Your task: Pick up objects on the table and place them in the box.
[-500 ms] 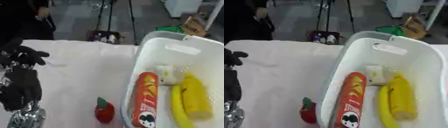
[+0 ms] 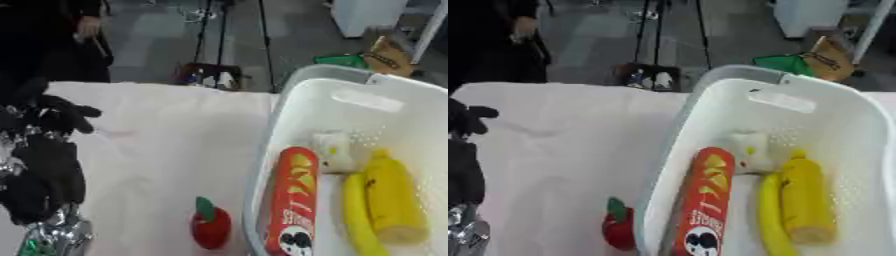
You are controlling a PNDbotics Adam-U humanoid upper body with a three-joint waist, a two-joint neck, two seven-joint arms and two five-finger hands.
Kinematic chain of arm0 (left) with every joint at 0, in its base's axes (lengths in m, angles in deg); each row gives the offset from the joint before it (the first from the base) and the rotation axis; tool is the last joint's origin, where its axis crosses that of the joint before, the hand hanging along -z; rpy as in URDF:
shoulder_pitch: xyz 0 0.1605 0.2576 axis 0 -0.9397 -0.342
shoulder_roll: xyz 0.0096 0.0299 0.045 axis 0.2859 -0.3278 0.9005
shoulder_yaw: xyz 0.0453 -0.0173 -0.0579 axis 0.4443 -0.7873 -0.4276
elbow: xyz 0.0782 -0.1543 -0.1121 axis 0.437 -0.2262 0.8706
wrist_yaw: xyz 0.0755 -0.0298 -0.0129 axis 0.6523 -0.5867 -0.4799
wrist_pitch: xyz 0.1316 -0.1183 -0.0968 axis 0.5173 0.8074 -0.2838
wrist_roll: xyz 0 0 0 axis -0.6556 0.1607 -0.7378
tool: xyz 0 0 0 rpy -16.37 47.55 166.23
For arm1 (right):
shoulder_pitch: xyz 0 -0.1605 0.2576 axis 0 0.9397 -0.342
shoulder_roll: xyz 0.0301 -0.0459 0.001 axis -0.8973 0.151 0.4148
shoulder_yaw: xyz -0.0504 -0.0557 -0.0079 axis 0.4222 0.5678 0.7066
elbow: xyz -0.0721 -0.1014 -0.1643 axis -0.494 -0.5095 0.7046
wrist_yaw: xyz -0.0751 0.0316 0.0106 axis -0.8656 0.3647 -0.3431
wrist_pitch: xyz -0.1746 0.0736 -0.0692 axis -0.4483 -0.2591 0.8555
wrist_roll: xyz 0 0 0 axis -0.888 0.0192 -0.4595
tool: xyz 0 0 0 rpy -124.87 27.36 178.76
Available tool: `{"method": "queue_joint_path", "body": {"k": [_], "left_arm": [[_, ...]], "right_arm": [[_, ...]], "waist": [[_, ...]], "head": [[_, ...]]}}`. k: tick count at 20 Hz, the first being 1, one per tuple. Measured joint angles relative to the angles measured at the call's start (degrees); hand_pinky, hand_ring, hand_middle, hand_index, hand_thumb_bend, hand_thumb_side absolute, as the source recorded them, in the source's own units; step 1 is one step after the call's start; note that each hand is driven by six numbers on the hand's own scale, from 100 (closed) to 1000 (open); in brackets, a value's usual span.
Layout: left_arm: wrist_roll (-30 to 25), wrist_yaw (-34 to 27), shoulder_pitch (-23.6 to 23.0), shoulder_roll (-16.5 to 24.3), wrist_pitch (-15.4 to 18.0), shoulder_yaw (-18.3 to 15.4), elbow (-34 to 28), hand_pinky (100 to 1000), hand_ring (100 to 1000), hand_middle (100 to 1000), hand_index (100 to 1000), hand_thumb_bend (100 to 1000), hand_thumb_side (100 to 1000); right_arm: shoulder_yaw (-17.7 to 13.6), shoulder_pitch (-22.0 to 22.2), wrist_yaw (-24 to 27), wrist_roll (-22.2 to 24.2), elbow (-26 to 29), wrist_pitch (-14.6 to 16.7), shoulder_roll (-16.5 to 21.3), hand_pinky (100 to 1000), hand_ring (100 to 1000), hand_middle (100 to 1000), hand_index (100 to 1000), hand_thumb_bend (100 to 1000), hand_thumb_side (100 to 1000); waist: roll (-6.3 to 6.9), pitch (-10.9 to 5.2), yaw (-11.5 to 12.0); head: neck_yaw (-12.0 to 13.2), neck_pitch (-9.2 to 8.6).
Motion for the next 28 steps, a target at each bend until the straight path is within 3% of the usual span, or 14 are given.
{"method": "queue_joint_path", "body": {"k": [2, 3, 6, 7, 11, 14, 15, 16, 23, 28], "left_arm": [[0.0, 2.0, 0.4, 1.2, -1.0, 0.0, 0.0, 643, 454, 541, 785, 214, 877], [0.0, 3.6, 0.8, 2.2, -1.8, 0.0, 0.0, 745, 539, 620, 829, 301, 896], [-1.4, 11.0, 3.1, 8.6, -7.3, 0.1, 0.0, 788, 597, 677, 864, 342, 916], [-1.9, 13.7, 3.9, 10.8, -9.5, 0.4, 0.0, 811, 630, 713, 909, 403, 935], [-5.1, 22.9, 6.1, 17.9, -18.0, 2.0, 0.0, 840, 670, 743, 947, 481, 950], [-7.2, 26.8, 7.2, 20.4, -21.8, 2.9, 0.0, 840, 670, 743, 947, 481, 950], [-7.8, 27.6, 7.5, 20.8, -22.6, 3.2, 0.0, 873, 719, 763, 944, 582, 977], [-8.9, 28.5, 7.9, 21.8, -23.7, 3.7, 0.0, 875, 725, 768, 949, 587, 977], [-26.2, 34.5, 14.2, 32.0, -33.4, 10.0, 0.4, 916, 824, 855, 1000, 515, 933], [-38.6, 35.4, 17.8, 38.2, -37.4, 14.5, 2.1, 903, 838, 860, 1000, 539, 916]], "right_arm": [[0.0, 0.0, 0.0, 0.0, 0.0, 0.0, 0.0, 324, 385, 401, 514, 100, 794], [0.0, 0.0, 0.1, 0.0, 0.0, 0.0, 0.0, 323, 385, 401, 514, 100, 795], [0.0, 0.0, 0.3, 0.1, 0.0, -0.2, 0.0, 321, 384, 402, 514, 100, 826], [0.0, 0.0, 0.4, 0.1, 0.0, -0.4, 0.1, 321, 384, 402, 514, 100, 796], [0.0, 0.1, 0.8, 0.2, 0.0, -0.5, 0.4, 320, 384, 402, 513, 100, 795], [0.0, 0.1, 0.8, 0.3, 0.0, -0.6, 0.5, 320, 384, 402, 513, 100, 795], [0.0, 0.1, 0.9, 0.3, 0.0, -0.6, 0.5, 321, 385, 402, 513, 100, 794], [0.0, 0.1, 1.0, 0.3, 0.0, -0.7, 0.6, 321, 385, 402, 513, 100, 794], [0.3, 0.6, 1.6, 0.9, 0.0, -1.2, 1.0, 322, 386, 402, 513, 100, 793], [0.5, 0.9, 1.8, 1.3, 0.0, -1.5, 1.4, 324, 387, 402, 514, 100, 793]], "waist": [[0.00, -0.01, 0.1], [0.02, -0.02, 0.2], [0.37, -0.52, 0.3], [0.56, -0.76, 0.3], [0.76, -1.39, -0.3], [0.77, -1.53, -0.5], [0.78, -1.56, -0.5], [0.81, -1.67, -0.7], [1.07, -2.56, -1.1], [1.43, -2.92, -1.3]], "head": [[-0.1, 0.03], [-0.3, 0.12], [-1.3, 2.07], [-1.7, 2.79], [-2.4, 5.33], [-2.5, 6.21], [-2.5, 6.45], [-2.4, 6.69], [-2.2, 7.12], [-2.2, 6.48]]}}
